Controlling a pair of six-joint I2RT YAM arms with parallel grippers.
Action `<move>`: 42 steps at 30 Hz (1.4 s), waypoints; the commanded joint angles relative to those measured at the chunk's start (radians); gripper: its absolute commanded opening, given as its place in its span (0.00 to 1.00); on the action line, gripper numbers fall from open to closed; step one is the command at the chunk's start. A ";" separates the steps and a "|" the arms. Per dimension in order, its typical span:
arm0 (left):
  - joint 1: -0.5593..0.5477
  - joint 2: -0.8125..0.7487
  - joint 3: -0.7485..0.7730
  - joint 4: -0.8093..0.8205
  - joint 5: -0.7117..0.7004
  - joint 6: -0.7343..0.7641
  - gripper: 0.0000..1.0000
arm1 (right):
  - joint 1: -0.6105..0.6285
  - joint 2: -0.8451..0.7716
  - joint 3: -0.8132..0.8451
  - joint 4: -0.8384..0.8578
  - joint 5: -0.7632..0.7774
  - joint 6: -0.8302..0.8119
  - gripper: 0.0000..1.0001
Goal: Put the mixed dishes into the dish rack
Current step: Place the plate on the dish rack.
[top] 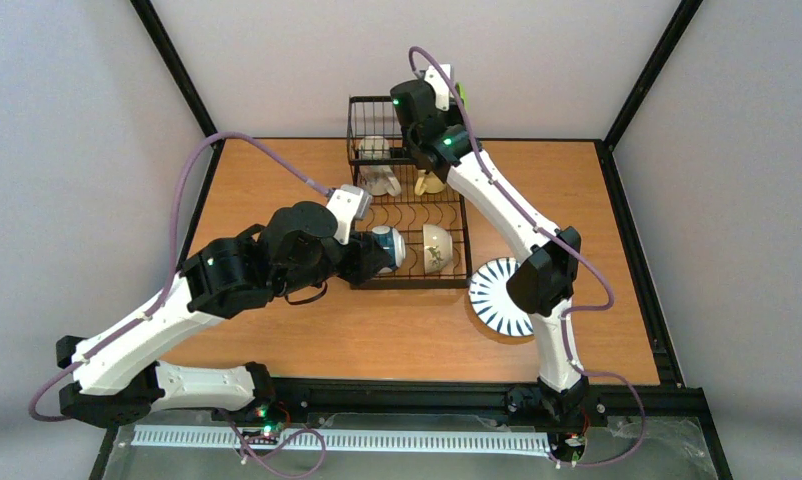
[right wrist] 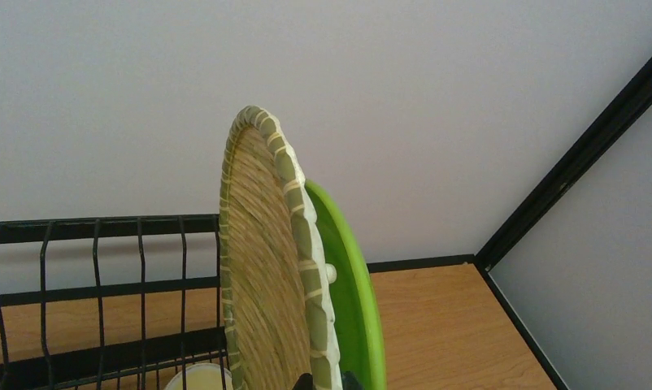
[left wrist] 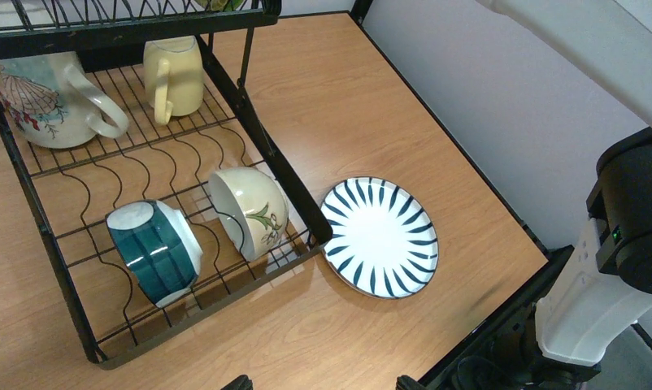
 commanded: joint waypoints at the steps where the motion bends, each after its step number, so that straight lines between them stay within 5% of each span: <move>1: -0.008 0.008 0.009 -0.016 -0.013 0.023 1.00 | -0.007 -0.007 -0.049 -0.020 0.008 0.033 0.02; 4: -0.009 0.010 0.011 -0.014 -0.014 0.022 1.00 | -0.007 -0.012 -0.055 -0.028 0.009 0.041 0.04; 12: -0.008 0.013 0.017 -0.012 -0.012 0.012 1.00 | -0.007 -0.022 -0.054 -0.033 0.013 0.034 0.38; 16: -0.008 0.014 0.015 -0.012 -0.009 0.005 1.00 | -0.006 -0.033 -0.055 -0.029 0.013 0.029 0.43; 42: -0.009 0.008 0.005 0.008 0.013 -0.044 1.00 | 0.037 -0.071 0.047 0.025 0.030 -0.092 0.50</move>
